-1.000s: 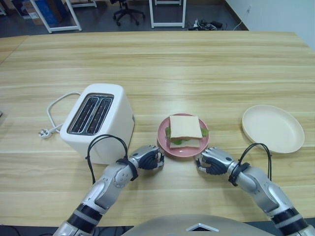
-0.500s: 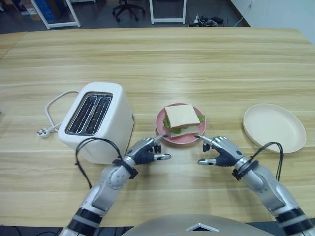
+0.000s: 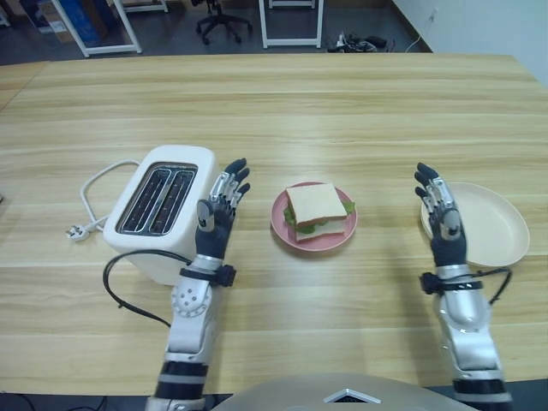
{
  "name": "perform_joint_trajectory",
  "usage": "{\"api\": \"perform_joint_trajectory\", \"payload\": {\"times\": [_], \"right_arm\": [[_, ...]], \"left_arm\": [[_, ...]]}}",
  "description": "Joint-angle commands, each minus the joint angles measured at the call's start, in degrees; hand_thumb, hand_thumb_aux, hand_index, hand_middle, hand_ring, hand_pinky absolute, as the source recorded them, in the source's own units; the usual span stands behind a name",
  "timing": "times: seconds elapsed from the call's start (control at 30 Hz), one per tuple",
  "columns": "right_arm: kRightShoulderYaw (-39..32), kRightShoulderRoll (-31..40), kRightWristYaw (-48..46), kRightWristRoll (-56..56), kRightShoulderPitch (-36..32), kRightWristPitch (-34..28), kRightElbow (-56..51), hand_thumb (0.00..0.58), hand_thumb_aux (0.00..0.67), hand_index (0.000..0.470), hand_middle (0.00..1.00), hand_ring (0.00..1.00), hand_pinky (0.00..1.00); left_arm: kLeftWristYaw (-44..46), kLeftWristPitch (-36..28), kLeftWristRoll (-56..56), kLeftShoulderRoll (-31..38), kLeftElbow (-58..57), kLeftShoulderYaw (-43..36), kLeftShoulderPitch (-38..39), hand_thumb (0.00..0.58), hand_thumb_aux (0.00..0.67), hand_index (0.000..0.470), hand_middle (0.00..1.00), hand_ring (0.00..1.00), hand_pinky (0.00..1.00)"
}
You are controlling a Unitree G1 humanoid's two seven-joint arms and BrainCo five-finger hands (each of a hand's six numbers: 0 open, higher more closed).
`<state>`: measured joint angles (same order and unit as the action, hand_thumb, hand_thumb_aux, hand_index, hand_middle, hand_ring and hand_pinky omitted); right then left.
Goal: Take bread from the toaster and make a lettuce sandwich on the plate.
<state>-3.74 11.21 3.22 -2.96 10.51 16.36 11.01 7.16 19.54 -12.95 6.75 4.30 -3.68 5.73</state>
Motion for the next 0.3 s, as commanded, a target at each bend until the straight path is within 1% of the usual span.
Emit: {"api": "perform_joint_trajectory", "payload": {"times": [0.03,0.13,0.27,0.3], "right_arm": [[-0.8,-3.7,2.6,-3.3,-2.4,0.1,-5.2,0.000,0.000,0.000,0.00,0.00,0.00],[-0.2,-4.5,2.8,-3.7,-2.3,1.4,-6.3,0.000,0.000,0.000,0.00,0.00,0.00],[0.7,-4.5,2.5,-4.2,-2.2,1.9,-6.5,0.000,0.000,0.000,0.00,0.00,0.00],[0.8,-4.5,2.5,-4.4,-2.1,2.0,-6.9,0.000,0.000,0.000,0.00,0.00,0.00]], "left_arm": [[-3.3,1.3,4.3,-2.8,-5.5,1.4,-2.8,0.000,0.000,0.000,0.00,0.00,0.00],[-4.4,3.1,6.8,-3.9,-8.0,1.4,-4.1,0.000,0.000,0.000,0.00,0.00,0.00],[-4.5,-0.2,8.2,-4.3,-6.8,1.2,-4.3,0.000,0.000,0.000,0.00,0.00,0.00],[-4.2,-2.0,7.5,-4.3,-5.7,1.3,-4.1,0.000,0.000,0.000,0.00,0.00,0.00]]}}
